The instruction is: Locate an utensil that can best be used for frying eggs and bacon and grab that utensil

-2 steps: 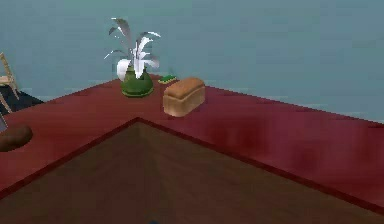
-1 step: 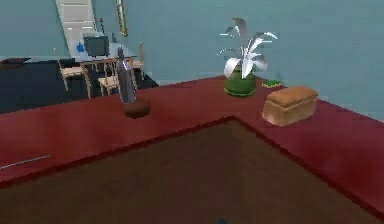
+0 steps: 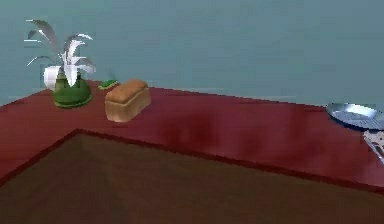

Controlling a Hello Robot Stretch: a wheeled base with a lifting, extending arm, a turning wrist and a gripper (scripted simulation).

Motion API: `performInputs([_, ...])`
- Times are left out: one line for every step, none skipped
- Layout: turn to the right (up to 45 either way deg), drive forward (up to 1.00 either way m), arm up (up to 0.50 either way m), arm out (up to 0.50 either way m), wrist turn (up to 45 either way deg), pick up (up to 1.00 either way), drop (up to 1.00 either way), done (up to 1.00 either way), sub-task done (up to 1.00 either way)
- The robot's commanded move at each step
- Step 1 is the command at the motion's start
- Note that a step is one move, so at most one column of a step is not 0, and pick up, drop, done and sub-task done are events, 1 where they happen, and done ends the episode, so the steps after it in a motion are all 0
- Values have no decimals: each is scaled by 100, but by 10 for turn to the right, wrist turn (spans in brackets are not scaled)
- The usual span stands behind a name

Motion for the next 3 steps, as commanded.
performInputs([450,0,0,0,0,0,0,0,0])
performInputs([270,0,0,0,0,0,0,0,0])
performInputs([0,60,0,0,0,0,0,0,0])
